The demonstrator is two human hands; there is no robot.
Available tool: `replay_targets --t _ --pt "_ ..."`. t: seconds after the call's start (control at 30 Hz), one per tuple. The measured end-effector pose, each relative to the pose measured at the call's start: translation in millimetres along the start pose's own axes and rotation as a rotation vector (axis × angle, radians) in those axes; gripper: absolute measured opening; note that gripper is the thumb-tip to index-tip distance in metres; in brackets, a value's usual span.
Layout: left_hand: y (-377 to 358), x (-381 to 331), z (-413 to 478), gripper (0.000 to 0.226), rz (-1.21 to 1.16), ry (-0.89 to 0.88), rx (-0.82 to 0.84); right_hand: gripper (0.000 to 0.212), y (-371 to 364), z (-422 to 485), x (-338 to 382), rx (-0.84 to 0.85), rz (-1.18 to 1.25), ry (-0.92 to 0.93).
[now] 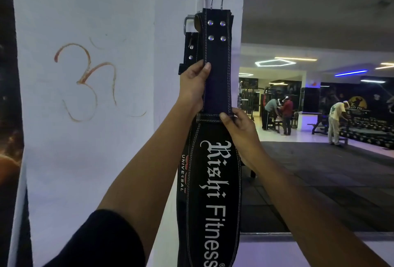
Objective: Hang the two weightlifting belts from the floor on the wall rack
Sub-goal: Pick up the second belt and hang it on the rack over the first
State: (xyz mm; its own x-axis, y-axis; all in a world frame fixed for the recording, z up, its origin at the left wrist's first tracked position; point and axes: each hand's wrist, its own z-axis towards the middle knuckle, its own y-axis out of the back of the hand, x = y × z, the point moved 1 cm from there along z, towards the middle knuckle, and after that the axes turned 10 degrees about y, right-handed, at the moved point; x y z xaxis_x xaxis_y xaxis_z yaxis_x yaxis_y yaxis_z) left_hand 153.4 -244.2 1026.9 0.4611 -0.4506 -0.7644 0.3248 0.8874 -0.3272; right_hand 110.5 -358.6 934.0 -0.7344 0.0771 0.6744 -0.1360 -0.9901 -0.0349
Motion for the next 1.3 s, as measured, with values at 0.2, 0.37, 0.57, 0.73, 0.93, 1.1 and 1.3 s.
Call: replay_targets --t 0.2,0.37,0.57,0.73,0.93,1.1,1.3 --pt "3 -11 2 0.036 -0.019 -0.002 -0.039 0.014 11 -19 -24 0.178 -0.066 -0.085" --pt "2 -16 1 0.033 -0.014 -0.014 -0.036 0.024 12 -13 -22 0.131 0.058 -0.06" --pt "2 -15 -5 0.032 -0.005 0.002 -0.037 0.023 18 -27 -35 0.128 0.074 -0.102" --pt "-1 -18 -5 0.033 0.0 -0.005 -0.049 0.03 19 -33 -43 0.147 0.057 -0.123" --pt "2 -13 -9 0.031 -0.024 -0.011 -0.035 0.041 21 -27 -32 0.028 0.032 -0.105" --pt "0 -5 -14 0.028 -0.015 -0.002 -0.034 0.037 -1 13 21 -0.121 0.031 0.054" --pt "0 8 -20 0.015 -0.04 0.031 -0.037 0.056 -23 78 73 -0.166 0.076 -0.025"
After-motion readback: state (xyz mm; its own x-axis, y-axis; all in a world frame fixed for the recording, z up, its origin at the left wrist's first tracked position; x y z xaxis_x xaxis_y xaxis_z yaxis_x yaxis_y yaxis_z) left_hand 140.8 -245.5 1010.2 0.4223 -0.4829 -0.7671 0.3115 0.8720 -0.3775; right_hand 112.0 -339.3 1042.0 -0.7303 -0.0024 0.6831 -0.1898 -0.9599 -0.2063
